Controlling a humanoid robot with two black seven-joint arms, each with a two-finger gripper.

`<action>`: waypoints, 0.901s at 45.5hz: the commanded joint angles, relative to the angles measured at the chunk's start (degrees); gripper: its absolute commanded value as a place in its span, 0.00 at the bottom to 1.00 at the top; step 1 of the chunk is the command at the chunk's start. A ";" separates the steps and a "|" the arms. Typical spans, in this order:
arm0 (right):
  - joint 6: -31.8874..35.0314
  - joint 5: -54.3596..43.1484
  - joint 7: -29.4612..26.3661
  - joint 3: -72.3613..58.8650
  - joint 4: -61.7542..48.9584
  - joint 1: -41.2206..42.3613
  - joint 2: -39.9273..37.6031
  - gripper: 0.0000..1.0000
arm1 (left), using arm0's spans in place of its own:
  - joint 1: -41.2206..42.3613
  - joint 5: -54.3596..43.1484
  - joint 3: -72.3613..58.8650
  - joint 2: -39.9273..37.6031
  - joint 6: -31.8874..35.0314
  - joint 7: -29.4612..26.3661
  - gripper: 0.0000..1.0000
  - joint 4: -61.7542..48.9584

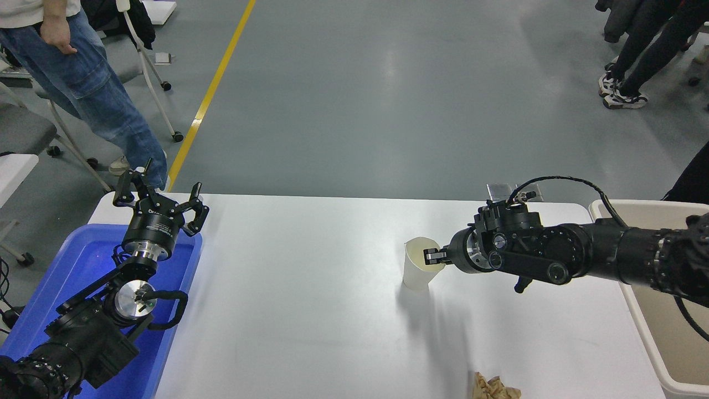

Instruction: Dispose of the paper cup in the dustbin

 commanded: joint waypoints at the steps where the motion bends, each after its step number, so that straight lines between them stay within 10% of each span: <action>1: 0.52 0.14 0.69 0.36 0.18 0.65 0.69 0.00 | 0.00 0.00 0.00 0.00 -0.04 -0.02 1.00 0.00; 41: 20.65 6.47 0.51 0.80 14.59 32.20 -15.65 0.00 | 0.00 0.00 0.00 0.09 0.05 -0.02 1.00 0.00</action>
